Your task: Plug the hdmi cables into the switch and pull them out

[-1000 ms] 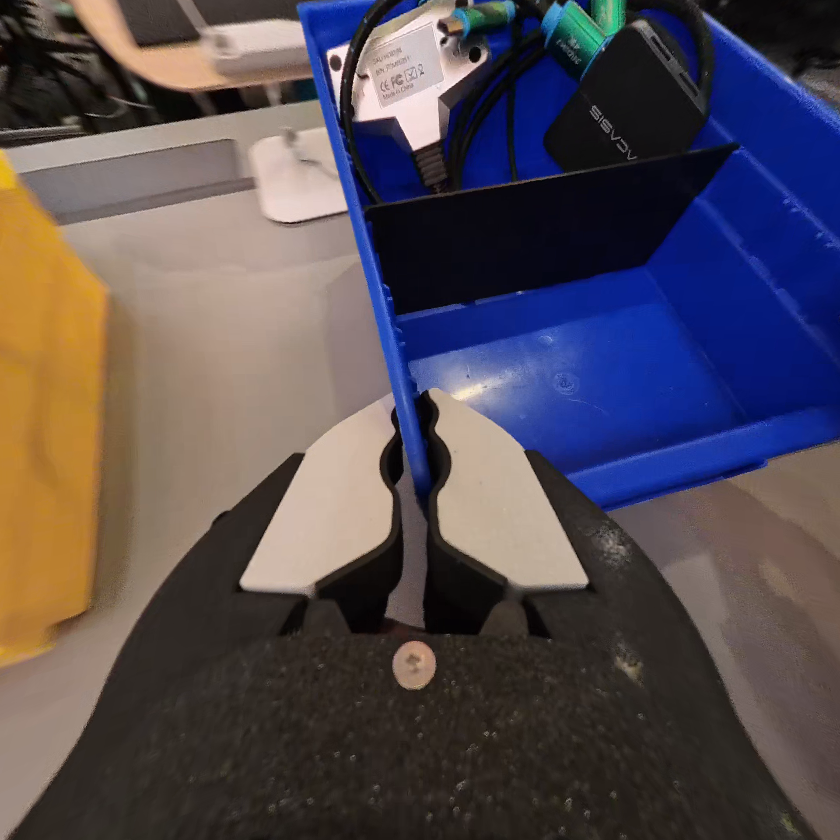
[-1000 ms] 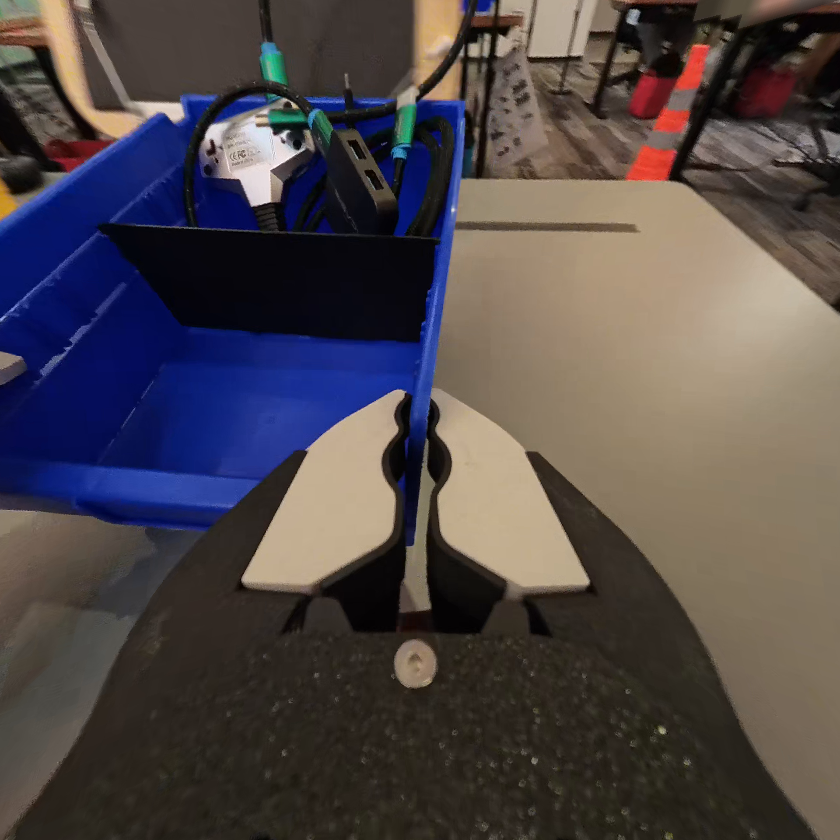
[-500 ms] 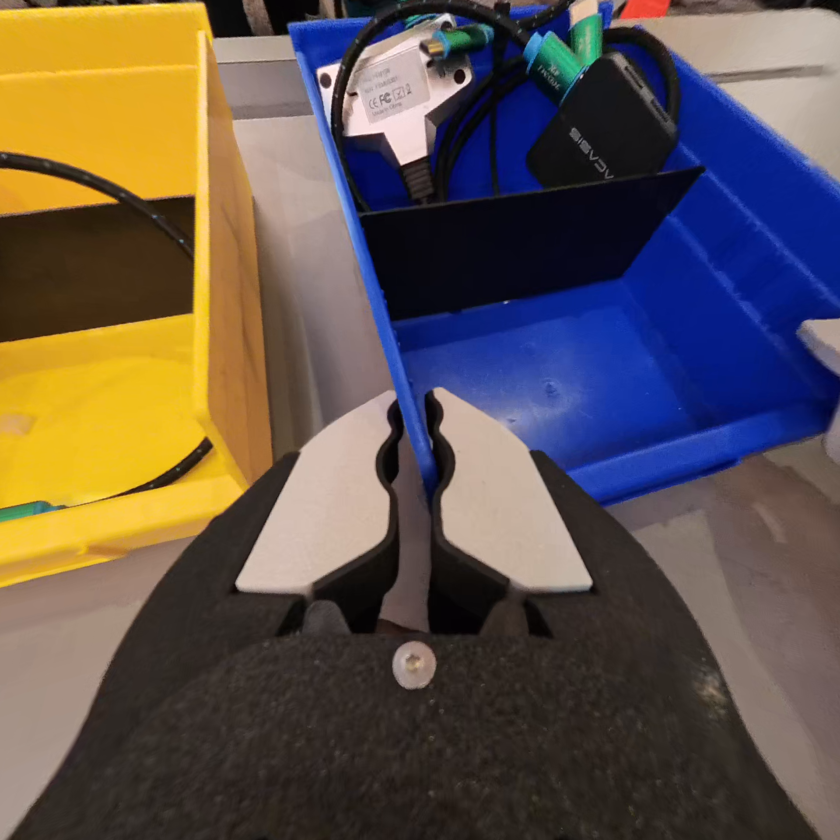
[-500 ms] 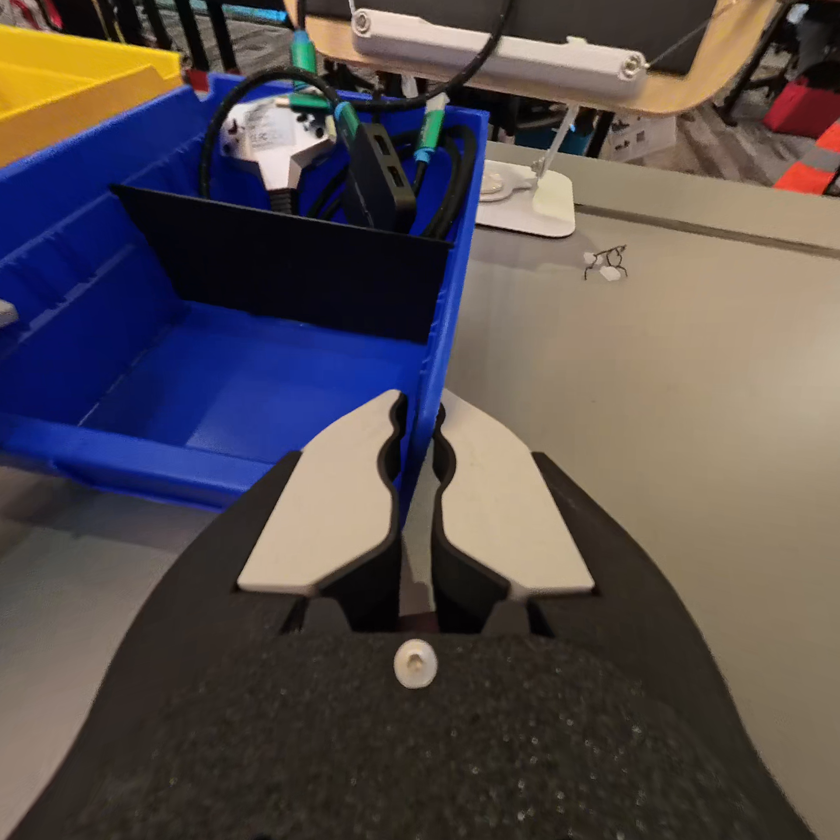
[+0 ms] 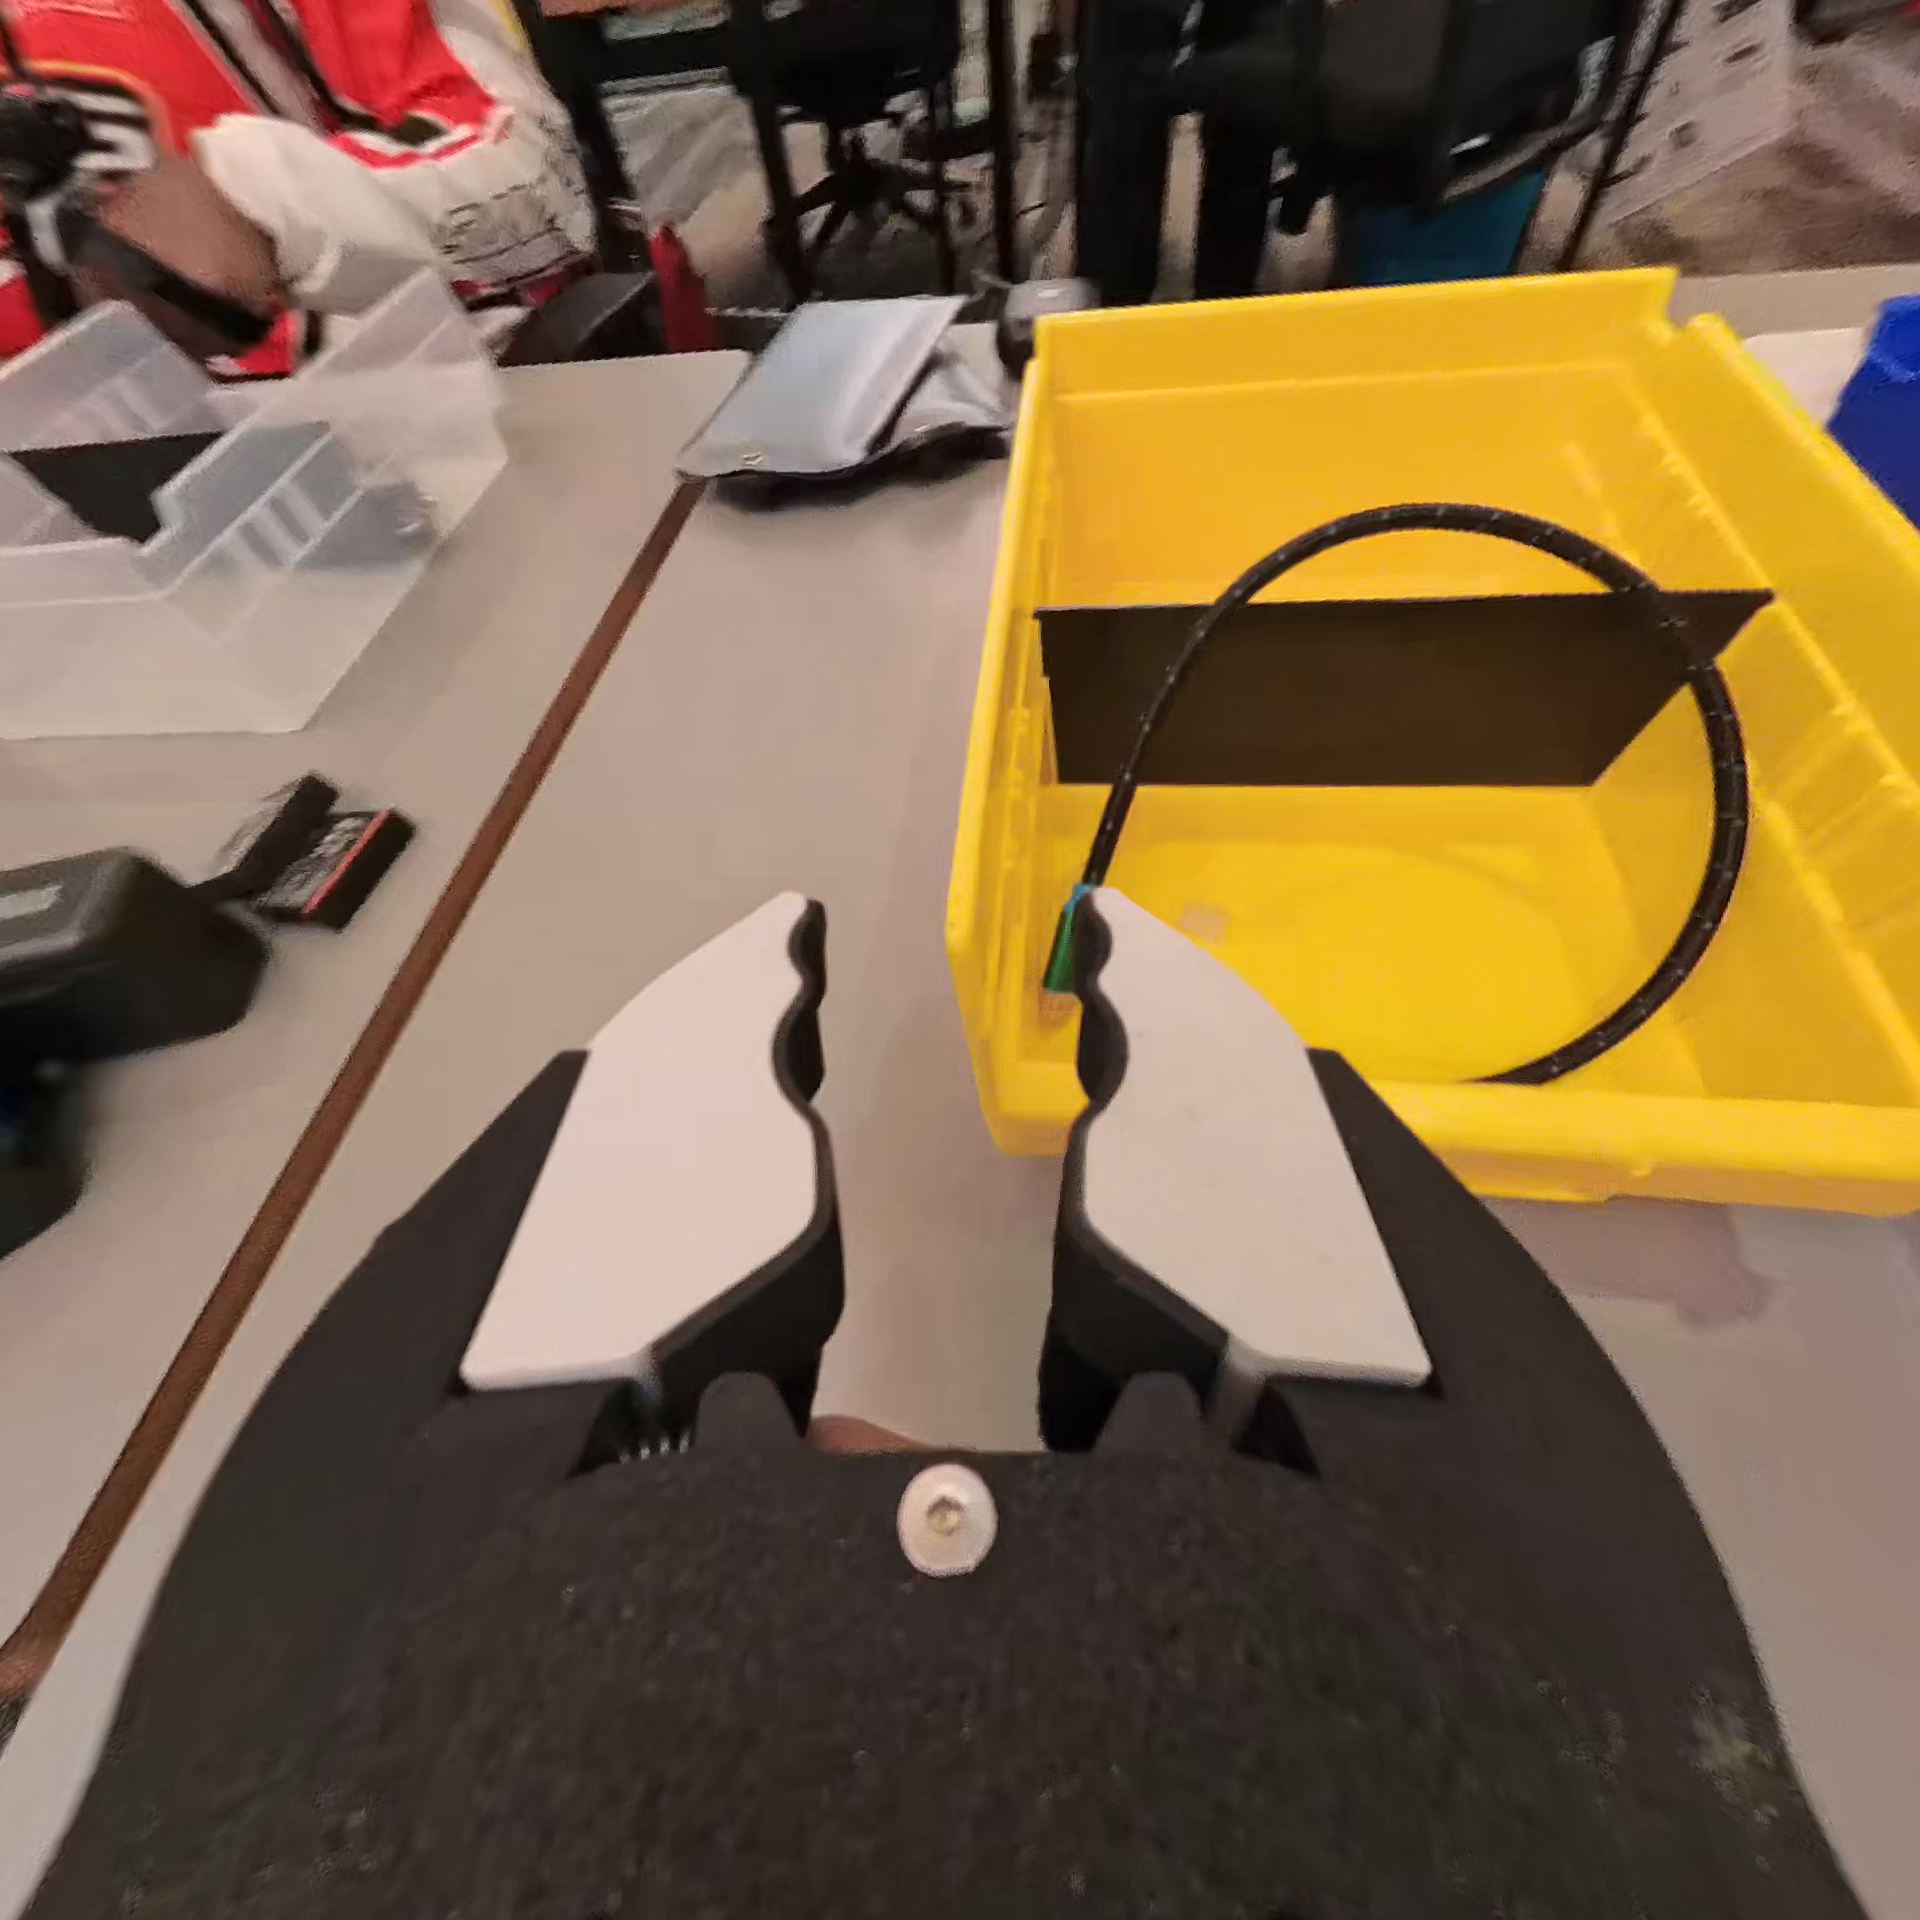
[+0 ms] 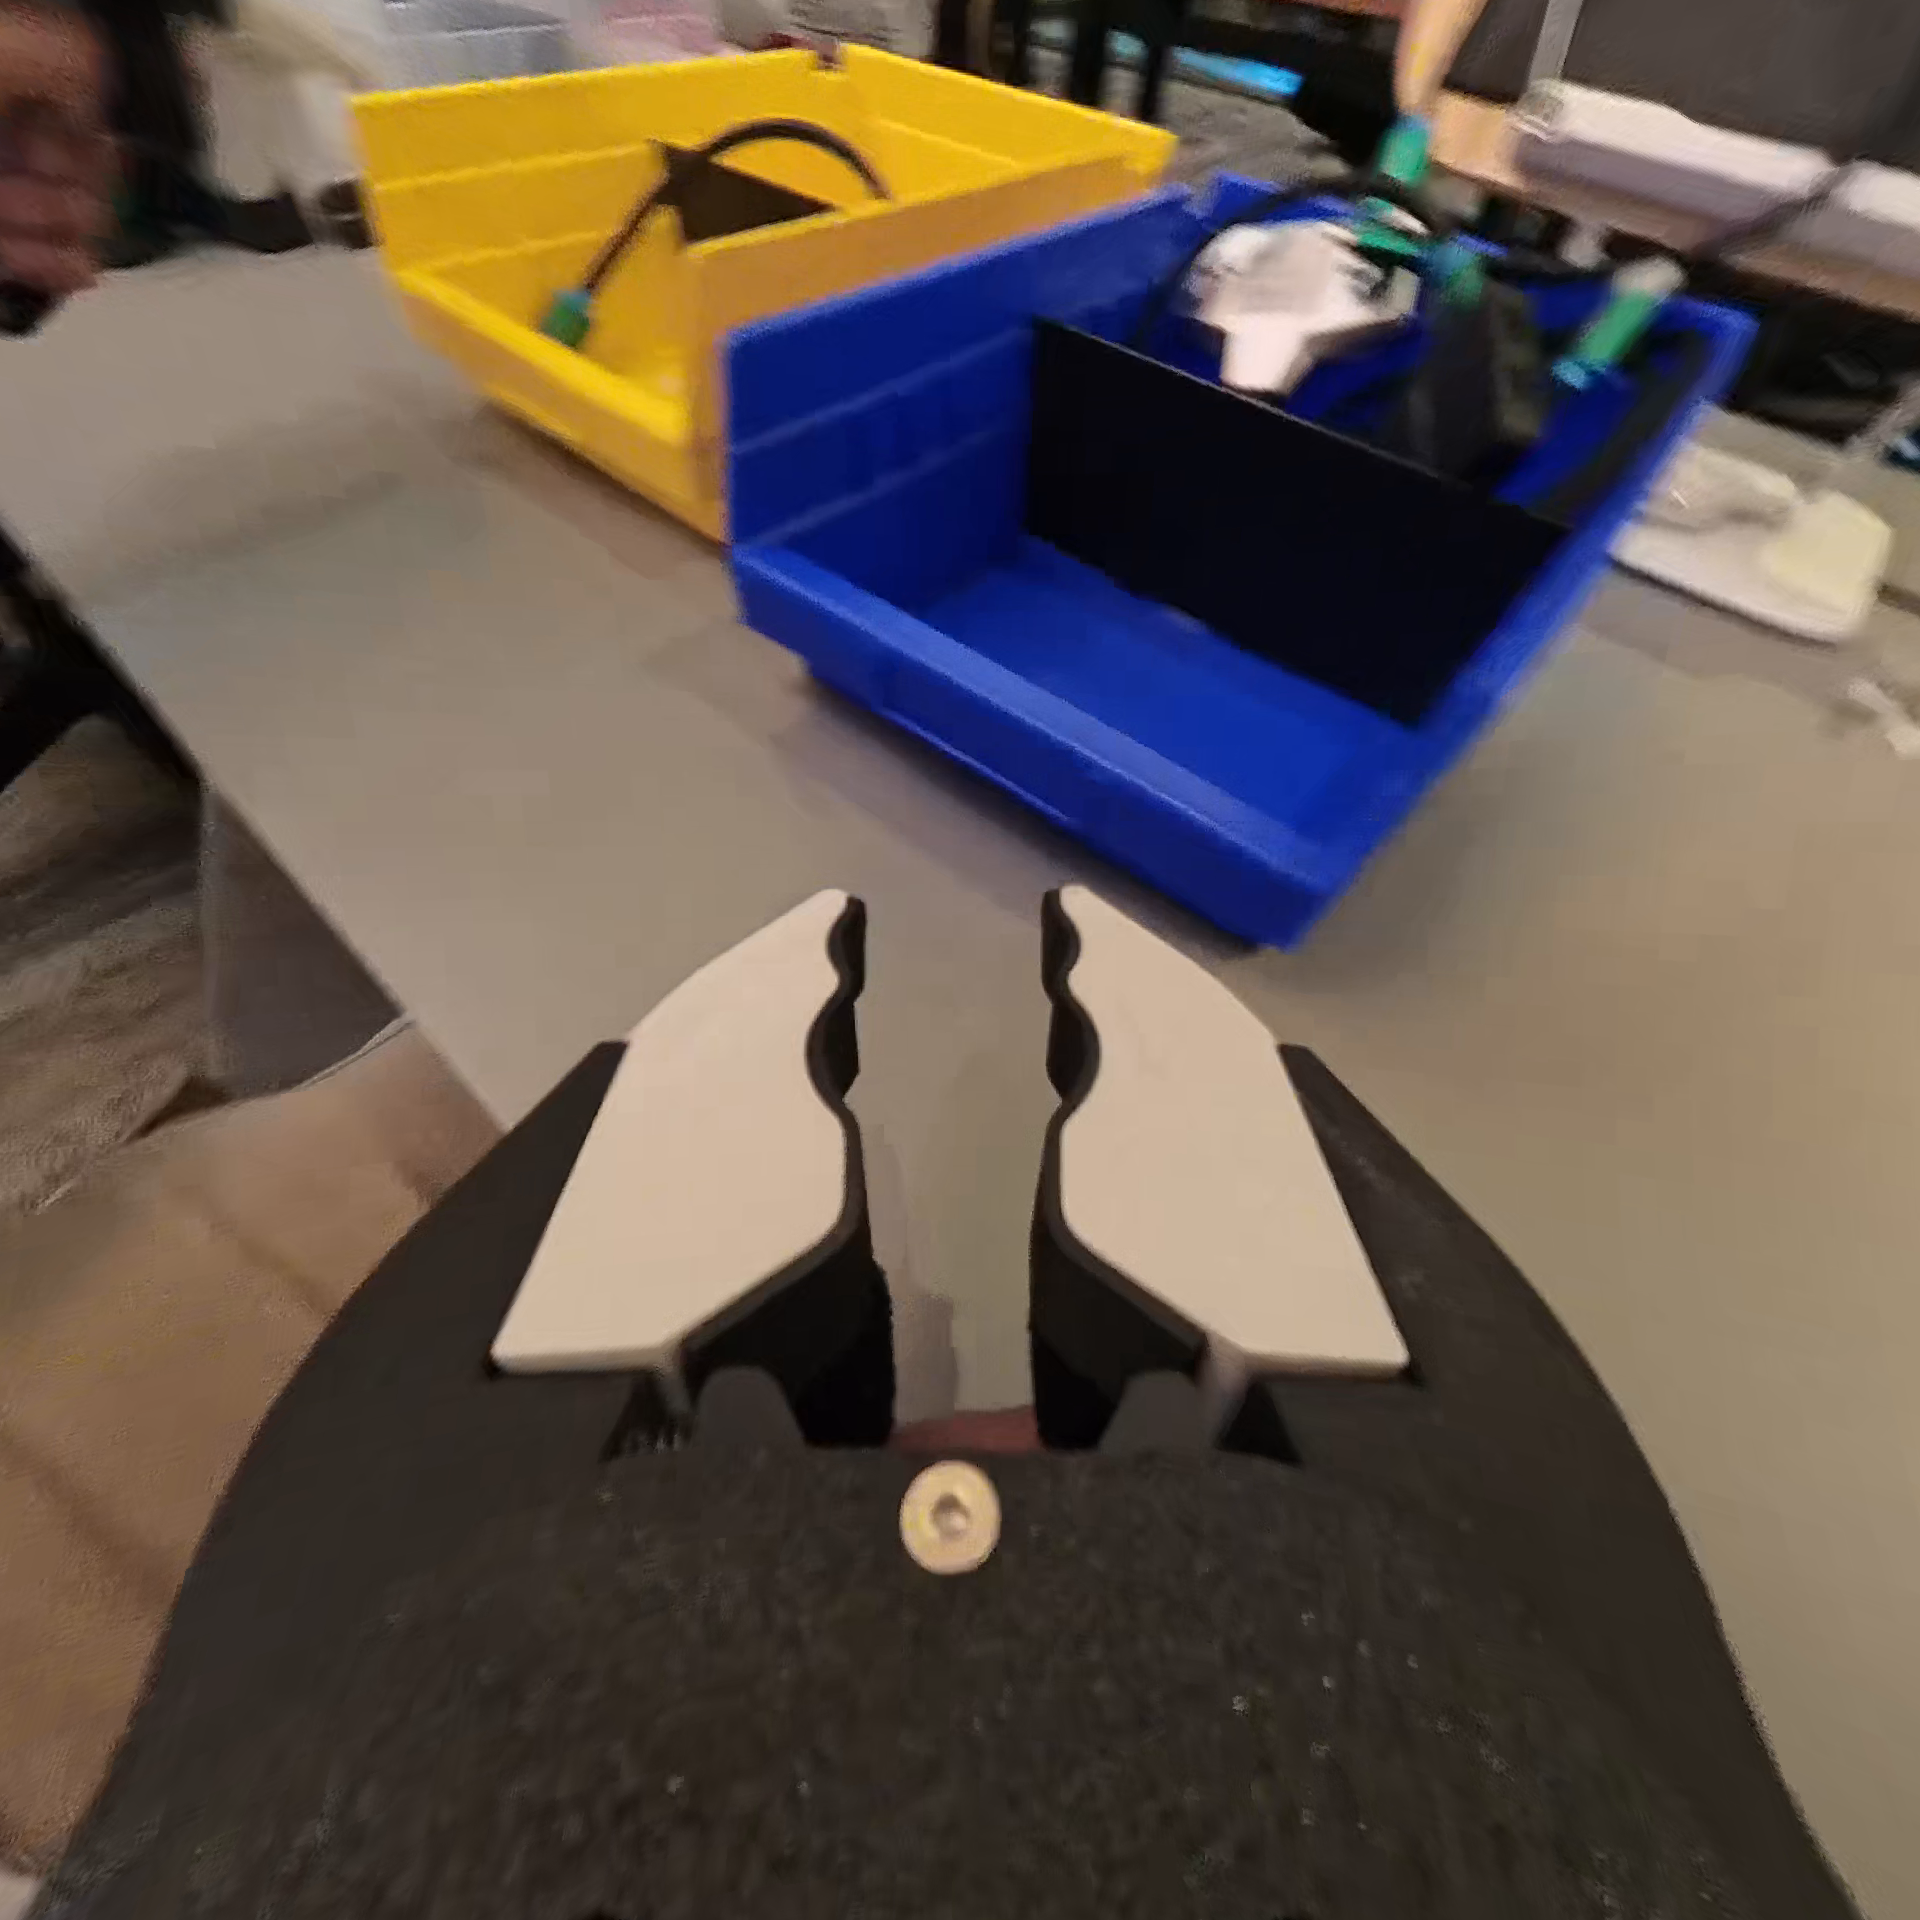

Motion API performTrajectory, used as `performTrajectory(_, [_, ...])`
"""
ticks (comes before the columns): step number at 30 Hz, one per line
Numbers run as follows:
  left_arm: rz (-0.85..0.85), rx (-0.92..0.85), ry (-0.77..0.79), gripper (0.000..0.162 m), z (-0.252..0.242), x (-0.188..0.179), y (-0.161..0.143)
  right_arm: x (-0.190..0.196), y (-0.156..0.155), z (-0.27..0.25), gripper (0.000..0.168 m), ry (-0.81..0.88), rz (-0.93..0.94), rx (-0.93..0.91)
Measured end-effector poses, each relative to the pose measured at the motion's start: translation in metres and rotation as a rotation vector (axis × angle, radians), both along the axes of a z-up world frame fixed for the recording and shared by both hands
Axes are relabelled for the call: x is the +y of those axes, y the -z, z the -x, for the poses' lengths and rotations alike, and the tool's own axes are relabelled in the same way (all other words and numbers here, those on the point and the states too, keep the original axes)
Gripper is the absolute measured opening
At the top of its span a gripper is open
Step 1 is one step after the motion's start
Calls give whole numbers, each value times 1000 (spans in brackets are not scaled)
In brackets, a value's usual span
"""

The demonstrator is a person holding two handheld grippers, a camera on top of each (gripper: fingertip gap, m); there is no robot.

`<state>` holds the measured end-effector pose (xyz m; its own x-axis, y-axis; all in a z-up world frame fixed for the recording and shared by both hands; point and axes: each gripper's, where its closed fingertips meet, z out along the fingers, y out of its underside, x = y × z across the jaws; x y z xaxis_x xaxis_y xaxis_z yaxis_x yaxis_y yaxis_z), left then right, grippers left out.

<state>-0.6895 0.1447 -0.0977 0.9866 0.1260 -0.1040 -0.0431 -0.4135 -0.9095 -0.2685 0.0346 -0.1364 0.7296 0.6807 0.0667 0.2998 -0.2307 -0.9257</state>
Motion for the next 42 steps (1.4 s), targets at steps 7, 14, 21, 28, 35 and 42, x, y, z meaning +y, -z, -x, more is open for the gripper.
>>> performTrajectory(7, [191,-168,120,3,-11,19,54,-45,12,111,32,-384,69,32])
performTrajectory(14, [167,-134,-5,4,-40,-97,55,8,8,193,63,-173,103,12])
performTrajectory(21, [120,-53,-57,5,-63,-190,42,4,14,190,12,0,157,-14])
performTrajectory(28, [-73,37,-7,6,-115,-182,-49,7,-82,138,4,104,-99,74])
performTrajectory(35, [-178,127,263,6,-270,-77,-142,49,-179,-26,5,374,-295,110])
performTrajectory(42, [-100,72,443,5,-512,26,-71,126,-105,-271,4,695,-110,49])
